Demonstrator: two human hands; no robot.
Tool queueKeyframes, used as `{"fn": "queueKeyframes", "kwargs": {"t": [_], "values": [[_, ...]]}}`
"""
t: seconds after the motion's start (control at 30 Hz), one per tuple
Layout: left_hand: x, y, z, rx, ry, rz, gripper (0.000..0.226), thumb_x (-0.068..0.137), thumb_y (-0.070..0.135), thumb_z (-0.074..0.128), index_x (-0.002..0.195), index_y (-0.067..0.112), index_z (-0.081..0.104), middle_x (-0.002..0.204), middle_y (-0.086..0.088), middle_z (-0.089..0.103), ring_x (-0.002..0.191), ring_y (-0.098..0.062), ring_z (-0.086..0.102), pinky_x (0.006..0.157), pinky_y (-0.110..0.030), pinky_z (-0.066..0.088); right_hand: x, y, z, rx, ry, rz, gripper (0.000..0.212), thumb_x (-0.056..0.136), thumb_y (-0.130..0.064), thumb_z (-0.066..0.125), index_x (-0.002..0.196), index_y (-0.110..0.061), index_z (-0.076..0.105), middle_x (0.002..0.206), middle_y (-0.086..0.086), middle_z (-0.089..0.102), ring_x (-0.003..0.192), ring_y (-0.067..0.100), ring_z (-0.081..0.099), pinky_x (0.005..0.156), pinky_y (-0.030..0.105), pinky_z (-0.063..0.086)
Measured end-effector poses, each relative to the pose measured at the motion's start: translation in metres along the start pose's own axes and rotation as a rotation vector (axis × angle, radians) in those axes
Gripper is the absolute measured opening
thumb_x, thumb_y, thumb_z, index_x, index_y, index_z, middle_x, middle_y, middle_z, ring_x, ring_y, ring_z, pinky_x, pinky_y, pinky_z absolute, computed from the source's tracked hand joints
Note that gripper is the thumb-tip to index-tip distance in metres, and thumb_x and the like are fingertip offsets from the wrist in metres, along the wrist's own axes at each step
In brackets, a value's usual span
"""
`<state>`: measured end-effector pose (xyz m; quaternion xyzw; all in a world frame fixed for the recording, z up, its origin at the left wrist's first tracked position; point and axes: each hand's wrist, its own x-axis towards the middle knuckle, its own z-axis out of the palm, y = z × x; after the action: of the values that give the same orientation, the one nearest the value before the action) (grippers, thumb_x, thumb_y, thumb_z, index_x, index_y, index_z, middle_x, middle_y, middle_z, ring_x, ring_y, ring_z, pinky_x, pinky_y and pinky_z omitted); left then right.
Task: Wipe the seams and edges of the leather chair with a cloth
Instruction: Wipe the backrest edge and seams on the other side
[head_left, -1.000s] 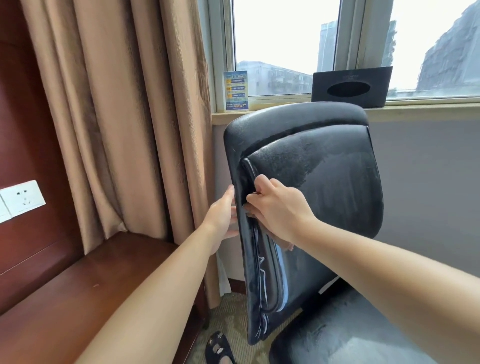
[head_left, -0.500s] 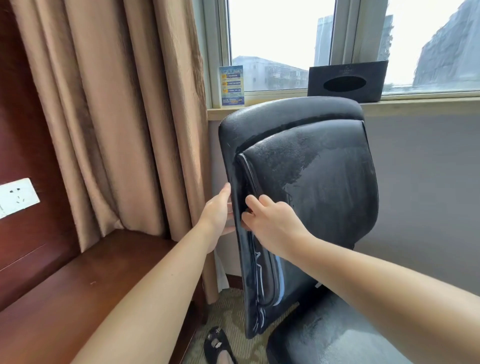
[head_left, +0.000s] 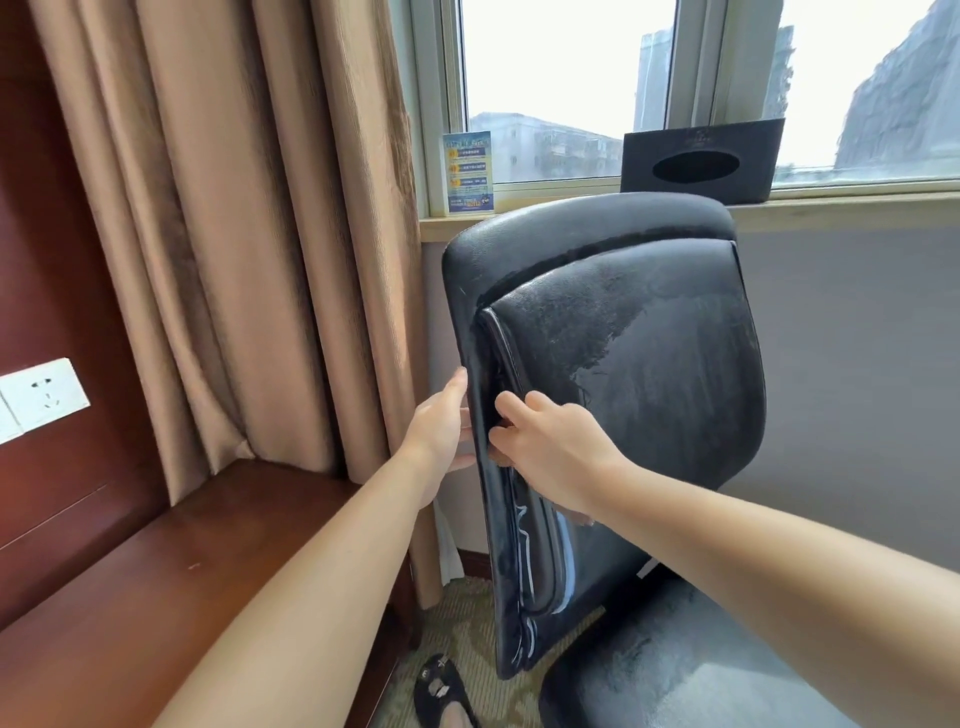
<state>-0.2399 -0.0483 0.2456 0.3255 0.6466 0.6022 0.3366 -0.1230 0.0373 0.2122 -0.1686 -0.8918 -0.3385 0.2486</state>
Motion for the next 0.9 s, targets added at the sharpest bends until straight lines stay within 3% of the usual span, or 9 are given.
{"fn": "queueKeyframes", "kwargs": {"t": [0.1,0.2,0.37,0.43,0.53,0.63,0.73,0.8,0.9], "values": [[-0.001,0.005,0.002,0.013,-0.015,-0.007,0.036,0.099,0.056,0.035,0.092,0.031,0.061,0.084,0.004,0.069,0.078,-0.01,0.066,0.078,-0.033,0.054,0.012,0.009,-0.005,0.076,0.113,0.18,0.027,0.054,-0.015,0.083,0.068,-0.017,0.06,0.084,0.004,0.054,0.054,0.019,0.043,0.036,0.021,0.018],[-0.001,0.005,0.003,0.016,-0.01,-0.003,0.04,0.099,0.056,0.033,0.086,0.031,0.061,0.08,0.003,0.068,0.076,-0.011,0.065,0.068,-0.029,0.051,0.013,0.011,-0.006,0.136,0.154,0.182,0.024,0.059,-0.017,0.082,0.073,-0.018,0.062,0.087,0.004,0.055,0.057,0.02,0.047,0.033,0.023,0.025],[0.0,0.0,0.005,-0.012,-0.015,-0.004,0.041,0.101,0.051,0.03,0.086,0.029,0.061,0.081,0.003,0.068,0.082,-0.012,0.063,0.086,-0.036,0.05,-0.023,0.005,0.01,0.197,0.095,0.044,0.02,0.067,-0.017,0.077,0.081,-0.02,0.063,0.092,0.003,0.052,0.063,0.018,0.047,0.033,0.026,0.033],[-0.002,-0.001,0.006,-0.015,-0.017,-0.022,0.037,0.101,0.05,0.032,0.101,0.029,0.062,0.094,0.002,0.068,0.091,-0.013,0.063,0.086,-0.036,0.05,-0.032,0.003,0.014,0.182,0.062,0.008,0.022,0.066,-0.016,0.076,0.083,-0.02,0.063,0.093,0.004,0.053,0.063,0.017,0.047,0.034,0.025,0.033],[-0.003,-0.004,0.008,0.007,-0.008,-0.026,0.042,0.1,0.05,0.035,0.132,0.03,0.053,0.124,0.001,0.062,0.111,-0.016,0.059,0.088,-0.036,0.05,-0.023,0.009,0.007,0.204,0.113,0.134,0.018,0.07,-0.016,0.074,0.083,-0.018,0.062,0.096,0.006,0.052,0.063,0.021,0.049,0.034,0.028,0.038],[-0.002,-0.006,0.011,0.009,-0.015,-0.011,0.042,0.101,0.049,0.035,0.133,0.029,0.052,0.125,0.002,0.061,0.109,-0.014,0.058,0.085,-0.034,0.045,-0.012,0.015,-0.002,0.315,0.192,0.28,0.007,0.083,-0.02,0.064,0.087,-0.015,0.063,0.097,0.01,0.052,0.066,0.024,0.052,0.034,0.03,0.041],[-0.004,-0.006,0.014,0.039,-0.013,-0.015,0.044,0.101,0.047,0.035,0.138,0.027,0.048,0.133,0.003,0.056,0.119,-0.015,0.053,0.099,-0.038,0.043,-0.025,0.008,0.0,0.333,0.195,0.287,0.022,0.089,-0.027,0.045,0.09,-0.015,0.063,0.096,0.009,0.052,0.067,0.024,0.052,0.035,0.03,0.042],[-0.004,-0.007,0.015,0.053,-0.004,-0.009,0.047,0.1,0.047,0.037,0.141,0.026,0.045,0.139,0.003,0.051,0.128,-0.016,0.047,0.111,-0.043,0.035,-0.045,-0.003,0.007,0.351,0.175,0.31,0.024,0.089,-0.029,0.042,0.093,-0.017,0.063,0.095,0.006,0.051,0.066,0.022,0.052,0.035,0.029,0.041],[-0.004,-0.008,0.018,0.038,0.039,-0.007,0.043,0.099,0.044,0.041,0.136,0.022,0.045,0.133,0.008,0.048,0.126,-0.016,0.045,0.113,-0.044,0.033,-0.062,-0.015,0.011,0.403,0.142,0.369,0.026,0.088,-0.033,0.041,0.094,-0.02,0.062,0.093,0.002,0.05,0.064,0.02,0.052,0.033,0.027,0.039]]}}
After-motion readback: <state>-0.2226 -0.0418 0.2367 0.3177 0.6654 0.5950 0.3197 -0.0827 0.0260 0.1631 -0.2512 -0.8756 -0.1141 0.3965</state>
